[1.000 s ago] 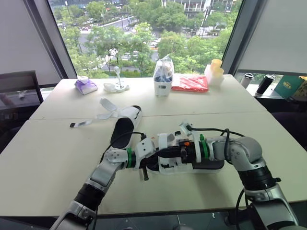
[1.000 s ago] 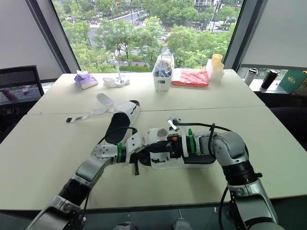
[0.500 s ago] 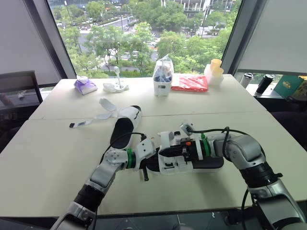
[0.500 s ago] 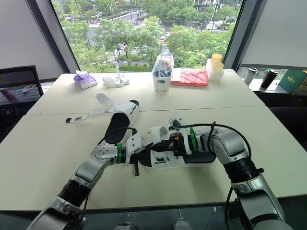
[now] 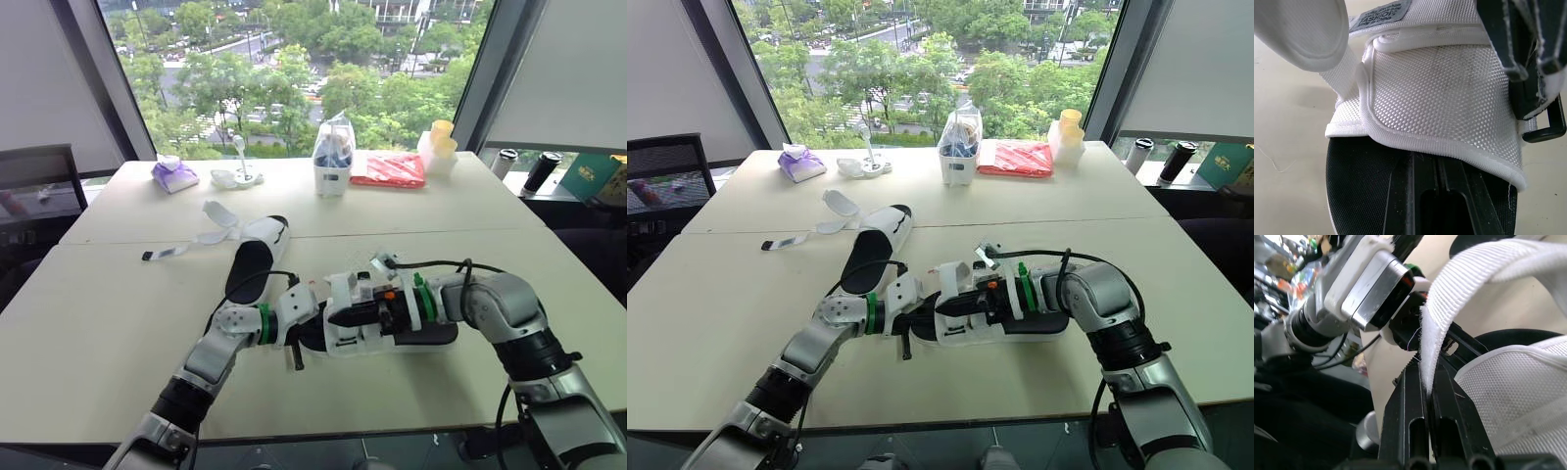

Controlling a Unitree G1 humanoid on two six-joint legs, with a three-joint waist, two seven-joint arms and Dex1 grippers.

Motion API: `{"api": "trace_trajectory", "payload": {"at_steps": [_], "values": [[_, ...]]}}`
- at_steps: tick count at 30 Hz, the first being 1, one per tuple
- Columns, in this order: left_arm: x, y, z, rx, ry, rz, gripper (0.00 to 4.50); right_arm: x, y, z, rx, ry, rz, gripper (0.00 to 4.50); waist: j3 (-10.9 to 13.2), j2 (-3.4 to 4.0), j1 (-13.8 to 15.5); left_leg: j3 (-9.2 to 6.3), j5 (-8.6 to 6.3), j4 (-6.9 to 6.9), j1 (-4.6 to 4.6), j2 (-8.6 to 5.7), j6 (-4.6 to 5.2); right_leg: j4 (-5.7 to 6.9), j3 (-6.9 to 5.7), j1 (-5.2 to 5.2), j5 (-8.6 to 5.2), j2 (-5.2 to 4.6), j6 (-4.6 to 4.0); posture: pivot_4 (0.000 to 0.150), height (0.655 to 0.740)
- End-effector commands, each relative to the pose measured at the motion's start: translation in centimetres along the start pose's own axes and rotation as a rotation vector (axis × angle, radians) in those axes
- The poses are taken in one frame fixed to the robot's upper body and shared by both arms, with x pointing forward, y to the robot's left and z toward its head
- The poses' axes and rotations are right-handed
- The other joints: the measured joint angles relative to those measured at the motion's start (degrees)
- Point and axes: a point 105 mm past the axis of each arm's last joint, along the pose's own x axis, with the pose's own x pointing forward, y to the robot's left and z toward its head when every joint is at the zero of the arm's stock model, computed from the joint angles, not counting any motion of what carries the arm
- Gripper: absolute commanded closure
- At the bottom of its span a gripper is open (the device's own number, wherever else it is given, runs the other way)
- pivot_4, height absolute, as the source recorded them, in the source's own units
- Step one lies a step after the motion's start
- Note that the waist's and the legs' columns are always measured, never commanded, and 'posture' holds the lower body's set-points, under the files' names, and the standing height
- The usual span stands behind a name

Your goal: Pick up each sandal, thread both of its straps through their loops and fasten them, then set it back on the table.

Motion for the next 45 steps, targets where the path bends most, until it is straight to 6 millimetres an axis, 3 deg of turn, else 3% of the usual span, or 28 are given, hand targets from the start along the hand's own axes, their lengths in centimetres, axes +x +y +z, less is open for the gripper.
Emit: {"api": "trace_trajectory", "payload": {"at_steps": [1, 19, 30, 42, 45], "values": [[0.7, -1.7, -3.0, -0.082, 0.095, -0.056, 4.5, -0.3, 0.7, 1.3, -0.007, -0.036, 0.023, 4.47, 0.01, 0.01, 0.01, 0.0, 0.0, 0.0, 0.0, 0.0, 0.0, 0.0, 0.0, -0.01, 0.0, 0.0, 0.0, 0.15, 0.74], [0.6, -1.6, -3.2, -0.089, 0.101, -0.052, 4.5, 0.8, 0.3, 0.5, 0.062, -0.009, -0.006, 4.47, 0.0, 0.01, -0.03, 0.0, 0.0, 0.01, 0.01, 0.0, 0.0, 0.02, 0.0, 0.0, 0.0, 0.0, 0.0, 0.15, 0.74], [0.7, -1.5, -3.1, -0.098, 0.094, -0.046, 4.5, 0.7, 1.5, 1.3, 0.108, -0.035, 0.044, 4.47, 0.0, 0.01, 0.01, 0.0, 0.0, 0.01, 0.0, 0.0, 0.0, 0.02, 0.0, -0.01, 0.01, 0.0, 0.0, 0.15, 0.74], [0.6, -1.6, -3.3, -0.107, 0.097, -0.045, 4.5, 1.9, -0.1, -1.4, -0.024, 0.064, -0.048, 4.47, -0.01, 0.01, -0.19, 0.01, 0.0, 0.02, 0.08, 0.0, 0.0, 0.02, 0.0, 0.05, 0.0, 0.0, 0.01, 0.15, 0.74], [0.5, -1.8, -3.4, -0.108, 0.098, -0.049, 4.5, 2.0, 0.4, -1.7, -0.022, 0.069, -0.012, 4.47, -0.04, 0.0, -0.26, 0.01, 0.0, 0.03, 0.12, 0.01, -0.01, 0.02, 0.0, 0.07, -0.01, 0.01, 0.01, 0.15, 0.74]]}}
